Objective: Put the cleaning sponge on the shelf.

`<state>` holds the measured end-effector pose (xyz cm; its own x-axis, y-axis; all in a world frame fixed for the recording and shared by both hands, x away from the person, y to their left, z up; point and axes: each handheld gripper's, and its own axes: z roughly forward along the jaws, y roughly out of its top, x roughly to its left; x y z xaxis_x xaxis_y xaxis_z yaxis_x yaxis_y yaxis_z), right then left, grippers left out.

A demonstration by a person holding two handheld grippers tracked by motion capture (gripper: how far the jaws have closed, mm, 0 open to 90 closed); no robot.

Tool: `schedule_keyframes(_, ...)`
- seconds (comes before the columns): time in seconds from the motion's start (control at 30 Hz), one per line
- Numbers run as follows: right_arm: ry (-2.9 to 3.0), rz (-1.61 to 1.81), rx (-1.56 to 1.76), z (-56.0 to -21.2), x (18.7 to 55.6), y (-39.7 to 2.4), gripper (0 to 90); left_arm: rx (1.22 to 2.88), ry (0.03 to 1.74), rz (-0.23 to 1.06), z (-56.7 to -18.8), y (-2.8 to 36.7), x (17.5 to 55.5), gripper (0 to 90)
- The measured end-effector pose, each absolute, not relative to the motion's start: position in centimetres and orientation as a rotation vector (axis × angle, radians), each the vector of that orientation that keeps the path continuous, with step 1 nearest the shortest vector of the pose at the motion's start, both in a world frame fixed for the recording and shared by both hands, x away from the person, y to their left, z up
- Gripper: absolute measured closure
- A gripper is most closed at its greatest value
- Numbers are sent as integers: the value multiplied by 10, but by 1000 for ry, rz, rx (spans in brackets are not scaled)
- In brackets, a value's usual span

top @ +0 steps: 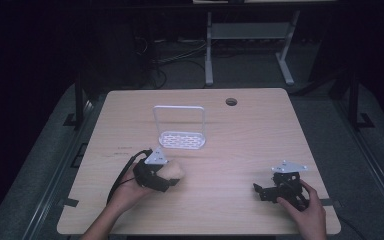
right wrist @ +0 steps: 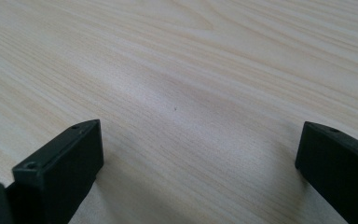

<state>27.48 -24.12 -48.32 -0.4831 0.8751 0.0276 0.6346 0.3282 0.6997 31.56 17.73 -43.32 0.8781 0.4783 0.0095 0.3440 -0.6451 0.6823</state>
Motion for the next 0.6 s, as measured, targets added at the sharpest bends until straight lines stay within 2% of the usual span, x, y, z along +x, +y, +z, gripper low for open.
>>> schedule_keyframes(0.6, 2244, 938, 1342, -483, 275, -241, 7, 2260, 639, 260, -420, 170, 333, 266)
